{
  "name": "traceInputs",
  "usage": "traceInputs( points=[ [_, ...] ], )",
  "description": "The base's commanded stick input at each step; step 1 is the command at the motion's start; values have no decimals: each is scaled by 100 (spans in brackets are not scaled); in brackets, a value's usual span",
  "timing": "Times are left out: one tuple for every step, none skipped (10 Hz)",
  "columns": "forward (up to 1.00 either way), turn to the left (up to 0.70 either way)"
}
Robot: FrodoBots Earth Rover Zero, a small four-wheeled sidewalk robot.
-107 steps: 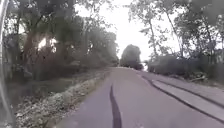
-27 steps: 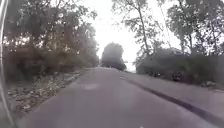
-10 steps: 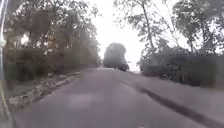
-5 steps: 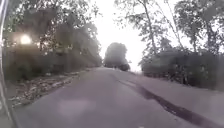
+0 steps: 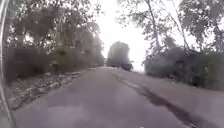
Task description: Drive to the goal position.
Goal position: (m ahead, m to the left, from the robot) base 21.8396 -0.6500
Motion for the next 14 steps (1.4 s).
traceInputs(
  points=[
    [70,1],
    [70,1],
    [70,1],
    [70,1],
    [70,1],
    [70,1],
    [70,1],
    [70,1],
    [70,1],
    [70,1],
    [70,1],
    [70,1],
    [70,1],
    [70,1]
  ],
)
